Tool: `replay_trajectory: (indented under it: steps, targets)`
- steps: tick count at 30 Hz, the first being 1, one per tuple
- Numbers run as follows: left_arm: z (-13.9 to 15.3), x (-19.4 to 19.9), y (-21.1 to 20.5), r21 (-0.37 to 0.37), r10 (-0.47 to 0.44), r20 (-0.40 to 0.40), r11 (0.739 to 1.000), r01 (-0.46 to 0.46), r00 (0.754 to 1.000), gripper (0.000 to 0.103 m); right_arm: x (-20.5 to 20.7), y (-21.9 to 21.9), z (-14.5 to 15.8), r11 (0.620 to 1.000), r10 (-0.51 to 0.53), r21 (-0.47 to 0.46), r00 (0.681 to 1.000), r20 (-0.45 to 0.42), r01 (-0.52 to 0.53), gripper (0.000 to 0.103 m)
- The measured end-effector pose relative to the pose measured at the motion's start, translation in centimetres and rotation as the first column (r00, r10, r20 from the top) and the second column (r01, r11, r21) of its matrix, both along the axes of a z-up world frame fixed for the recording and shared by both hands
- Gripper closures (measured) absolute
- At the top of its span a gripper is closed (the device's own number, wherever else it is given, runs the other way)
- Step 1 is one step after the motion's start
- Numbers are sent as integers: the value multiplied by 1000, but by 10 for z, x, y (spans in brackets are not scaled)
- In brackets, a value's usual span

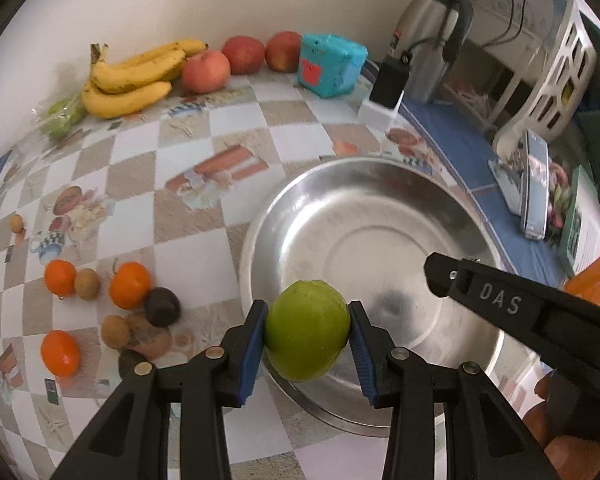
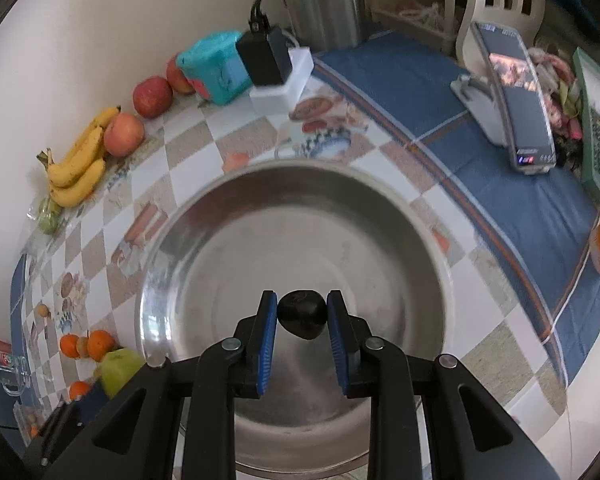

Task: Organize fruits
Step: 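Carry the green fruit and dark plum into the steel bowl and release both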

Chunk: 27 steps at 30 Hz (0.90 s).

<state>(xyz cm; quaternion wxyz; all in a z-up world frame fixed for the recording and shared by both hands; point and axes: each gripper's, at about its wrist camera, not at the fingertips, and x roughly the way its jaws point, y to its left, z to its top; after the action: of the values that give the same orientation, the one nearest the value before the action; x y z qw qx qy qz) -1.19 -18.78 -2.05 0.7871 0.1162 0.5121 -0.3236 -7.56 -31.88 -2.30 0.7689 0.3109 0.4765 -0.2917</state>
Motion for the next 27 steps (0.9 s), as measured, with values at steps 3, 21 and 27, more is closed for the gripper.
replay_trajectory:
  steps: [3,21,27]
  targets:
    - [-2,-2,-1,10,-4,4,1000,4,1000,60,0,0,-7,1000,-2,17,1000,-17,2,76]
    - [8,11,18,11,82,22,997,-82,996,38,-2,-2,5,999,-19,-32,1000,10,20,50]
    - [8,30,45,26,215,-5,976,-215,977,34,0,0,3,999,-13,-40,1000,-8,12,39]
